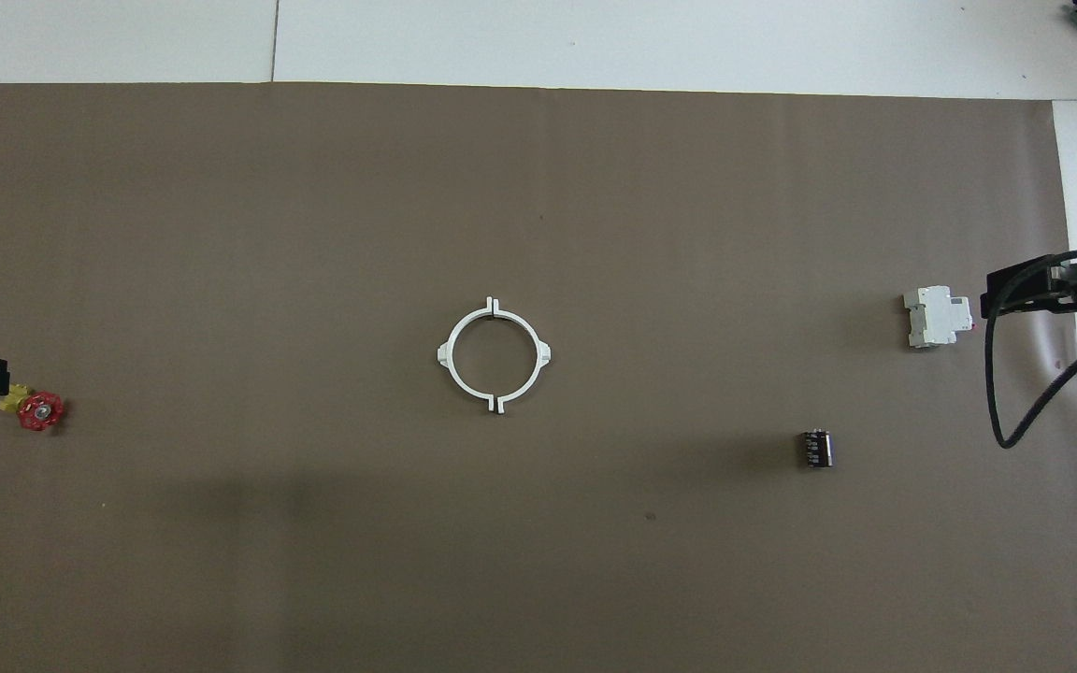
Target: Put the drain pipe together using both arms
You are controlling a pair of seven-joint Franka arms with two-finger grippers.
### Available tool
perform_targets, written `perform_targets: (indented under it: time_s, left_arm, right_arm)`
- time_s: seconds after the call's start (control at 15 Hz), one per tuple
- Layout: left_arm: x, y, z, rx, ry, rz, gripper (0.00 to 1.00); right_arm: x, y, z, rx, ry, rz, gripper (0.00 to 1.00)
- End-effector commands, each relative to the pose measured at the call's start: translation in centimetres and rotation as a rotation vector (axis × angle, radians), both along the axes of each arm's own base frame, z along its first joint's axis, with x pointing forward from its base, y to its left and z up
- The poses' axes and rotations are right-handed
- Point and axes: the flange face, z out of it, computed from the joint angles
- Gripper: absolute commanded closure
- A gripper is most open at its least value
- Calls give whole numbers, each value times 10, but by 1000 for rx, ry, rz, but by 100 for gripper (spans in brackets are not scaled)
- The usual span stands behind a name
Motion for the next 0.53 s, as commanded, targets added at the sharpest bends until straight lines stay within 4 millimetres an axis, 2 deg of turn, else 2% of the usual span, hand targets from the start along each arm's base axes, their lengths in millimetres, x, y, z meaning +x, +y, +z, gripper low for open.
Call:
perform_targets:
  time_s: [0.0,0.07,0.13,0.2,0.4,0.47]
  left_arm:
    - [-3,-10,4,6,11,-18,0]
    - [0,-29,3,15,9,-20,0]
    - [7,-46,-9,22,31,-7,0]
    - [14,-57,0,30,28,-4,0]
    - [31,-70,39,-1,47,-2,0]
    - [35,-75,46,-7,47,-7,0]
  right_arm:
    - [-3,-4,1,-10,10,18,0]
    - [-3,-4,1,-10,10,18,0]
    - [-3,-4,1,-10,10,18,0]
    - [-3,-4,1,-10,10,18,0]
    - [-3,-4,1,-10,10,18,0]
    - [-3,-4,1,-10,10,18,0]
